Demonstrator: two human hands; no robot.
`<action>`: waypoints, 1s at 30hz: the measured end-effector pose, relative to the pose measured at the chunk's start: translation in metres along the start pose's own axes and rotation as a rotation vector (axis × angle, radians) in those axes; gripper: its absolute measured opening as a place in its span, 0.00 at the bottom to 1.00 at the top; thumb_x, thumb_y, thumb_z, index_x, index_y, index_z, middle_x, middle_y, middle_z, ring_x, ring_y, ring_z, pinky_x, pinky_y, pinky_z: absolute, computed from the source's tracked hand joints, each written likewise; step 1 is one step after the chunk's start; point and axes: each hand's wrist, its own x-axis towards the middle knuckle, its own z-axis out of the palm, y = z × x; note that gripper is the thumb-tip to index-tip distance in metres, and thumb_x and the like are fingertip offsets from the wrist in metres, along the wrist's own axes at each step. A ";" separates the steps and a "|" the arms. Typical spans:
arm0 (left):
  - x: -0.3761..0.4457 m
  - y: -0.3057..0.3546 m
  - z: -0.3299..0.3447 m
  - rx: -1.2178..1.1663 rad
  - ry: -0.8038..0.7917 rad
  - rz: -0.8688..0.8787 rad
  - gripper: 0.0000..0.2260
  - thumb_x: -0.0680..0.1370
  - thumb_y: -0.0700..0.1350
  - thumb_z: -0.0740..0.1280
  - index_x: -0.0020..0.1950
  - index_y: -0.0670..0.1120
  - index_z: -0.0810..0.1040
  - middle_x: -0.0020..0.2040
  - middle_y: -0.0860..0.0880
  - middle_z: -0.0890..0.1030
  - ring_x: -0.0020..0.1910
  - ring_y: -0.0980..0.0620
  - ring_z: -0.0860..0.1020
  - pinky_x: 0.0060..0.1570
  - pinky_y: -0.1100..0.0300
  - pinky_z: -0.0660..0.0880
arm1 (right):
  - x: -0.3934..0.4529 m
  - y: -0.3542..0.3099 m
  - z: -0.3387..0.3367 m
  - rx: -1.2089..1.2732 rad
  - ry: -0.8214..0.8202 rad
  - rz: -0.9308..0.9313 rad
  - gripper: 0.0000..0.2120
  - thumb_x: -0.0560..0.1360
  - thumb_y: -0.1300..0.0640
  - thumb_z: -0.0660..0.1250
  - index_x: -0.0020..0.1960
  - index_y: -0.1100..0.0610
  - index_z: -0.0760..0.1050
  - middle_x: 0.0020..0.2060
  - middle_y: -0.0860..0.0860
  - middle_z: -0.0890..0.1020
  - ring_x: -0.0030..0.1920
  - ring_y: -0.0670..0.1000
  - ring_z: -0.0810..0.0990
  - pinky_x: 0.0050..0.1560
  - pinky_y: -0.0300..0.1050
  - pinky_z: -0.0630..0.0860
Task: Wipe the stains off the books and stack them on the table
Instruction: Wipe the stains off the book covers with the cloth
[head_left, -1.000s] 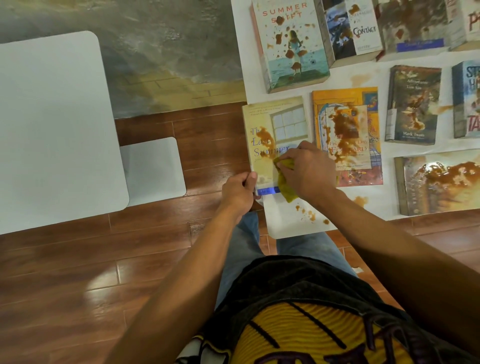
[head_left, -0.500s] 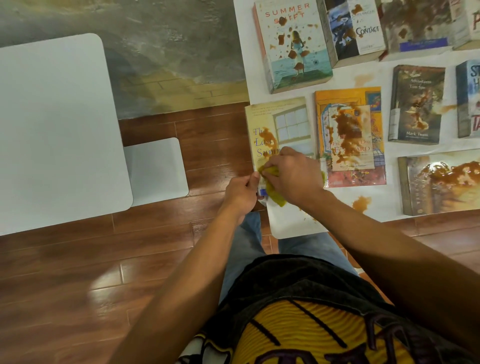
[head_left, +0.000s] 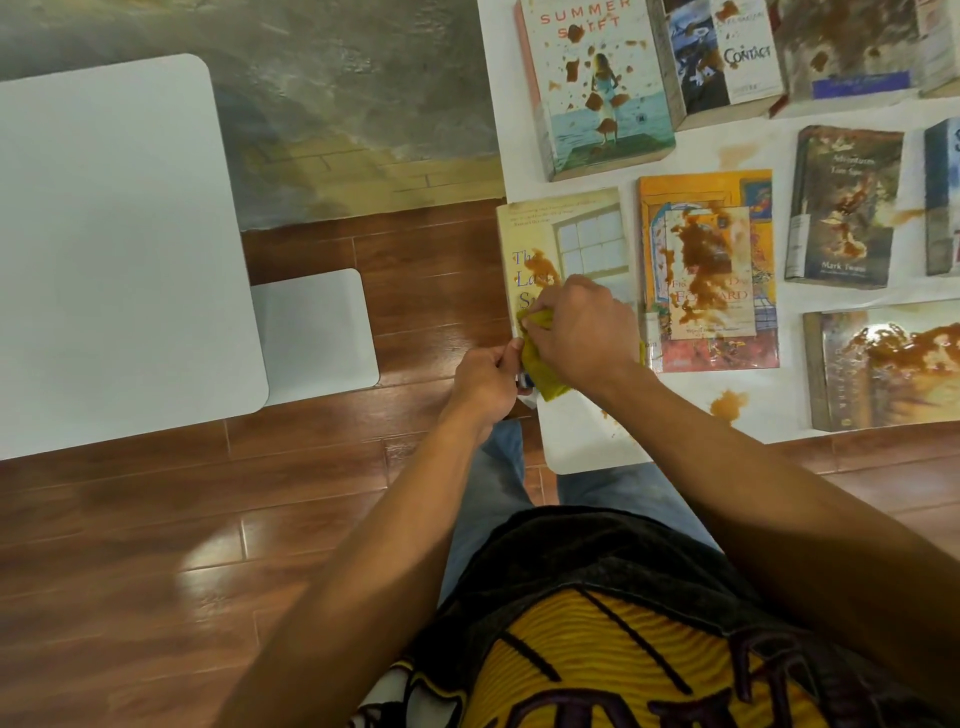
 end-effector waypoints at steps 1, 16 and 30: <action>0.000 -0.001 0.000 -0.003 -0.002 0.001 0.19 0.85 0.53 0.59 0.39 0.48 0.81 0.38 0.49 0.83 0.46 0.45 0.84 0.53 0.44 0.82 | -0.003 0.001 0.002 0.000 -0.005 -0.011 0.11 0.79 0.47 0.68 0.58 0.50 0.82 0.52 0.53 0.78 0.48 0.56 0.80 0.43 0.47 0.76; -0.003 0.000 -0.002 -0.010 -0.027 0.018 0.15 0.85 0.53 0.59 0.57 0.46 0.82 0.52 0.47 0.85 0.46 0.49 0.85 0.52 0.55 0.82 | -0.003 0.017 -0.011 -0.006 -0.010 0.025 0.12 0.79 0.45 0.68 0.58 0.48 0.82 0.52 0.52 0.79 0.49 0.55 0.80 0.42 0.44 0.71; 0.000 -0.001 -0.008 -0.020 -0.050 0.012 0.16 0.84 0.51 0.61 0.59 0.42 0.82 0.53 0.48 0.86 0.46 0.52 0.85 0.49 0.59 0.83 | 0.009 0.047 -0.023 0.090 0.021 0.262 0.10 0.77 0.45 0.70 0.54 0.47 0.83 0.52 0.51 0.83 0.49 0.55 0.82 0.44 0.47 0.76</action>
